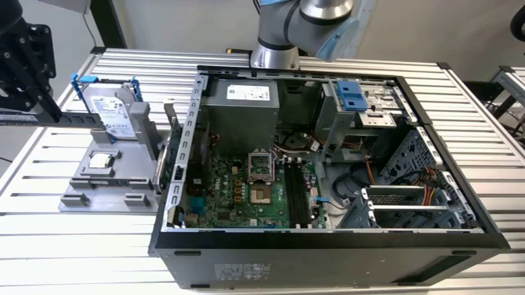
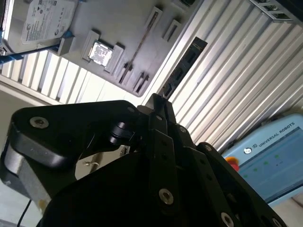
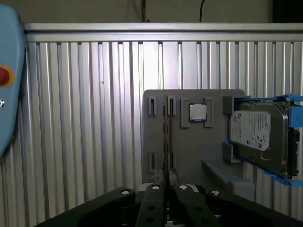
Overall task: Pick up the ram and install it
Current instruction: 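Pick up the ram and move it above insertion slot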
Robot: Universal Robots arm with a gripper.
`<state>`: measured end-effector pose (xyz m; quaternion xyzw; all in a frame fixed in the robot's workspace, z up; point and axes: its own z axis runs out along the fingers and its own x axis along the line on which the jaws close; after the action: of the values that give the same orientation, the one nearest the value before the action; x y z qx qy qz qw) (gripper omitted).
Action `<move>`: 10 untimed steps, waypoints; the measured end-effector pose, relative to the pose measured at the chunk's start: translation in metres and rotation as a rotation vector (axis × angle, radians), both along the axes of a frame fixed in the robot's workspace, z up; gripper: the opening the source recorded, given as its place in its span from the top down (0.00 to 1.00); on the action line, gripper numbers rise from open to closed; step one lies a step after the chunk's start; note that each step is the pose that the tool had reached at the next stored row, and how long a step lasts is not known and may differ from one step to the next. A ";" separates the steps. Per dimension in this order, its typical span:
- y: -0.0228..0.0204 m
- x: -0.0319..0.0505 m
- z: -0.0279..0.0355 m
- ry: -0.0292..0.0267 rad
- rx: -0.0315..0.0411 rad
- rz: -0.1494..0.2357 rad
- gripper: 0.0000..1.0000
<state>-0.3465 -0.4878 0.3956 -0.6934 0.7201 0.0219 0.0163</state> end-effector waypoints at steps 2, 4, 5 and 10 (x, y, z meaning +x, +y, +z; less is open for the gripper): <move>0.0000 0.0033 -0.0001 0.0003 0.0000 0.000 1.00; 0.0001 0.0069 -0.0001 0.0009 0.0001 0.000 1.00; 0.0000 0.0087 -0.0001 0.0012 0.0000 0.000 1.00; 0.0000 0.0131 -0.0001 0.0019 0.0001 0.000 1.00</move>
<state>-0.3334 -0.4877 0.3954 -0.6933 0.7202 0.0226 0.0157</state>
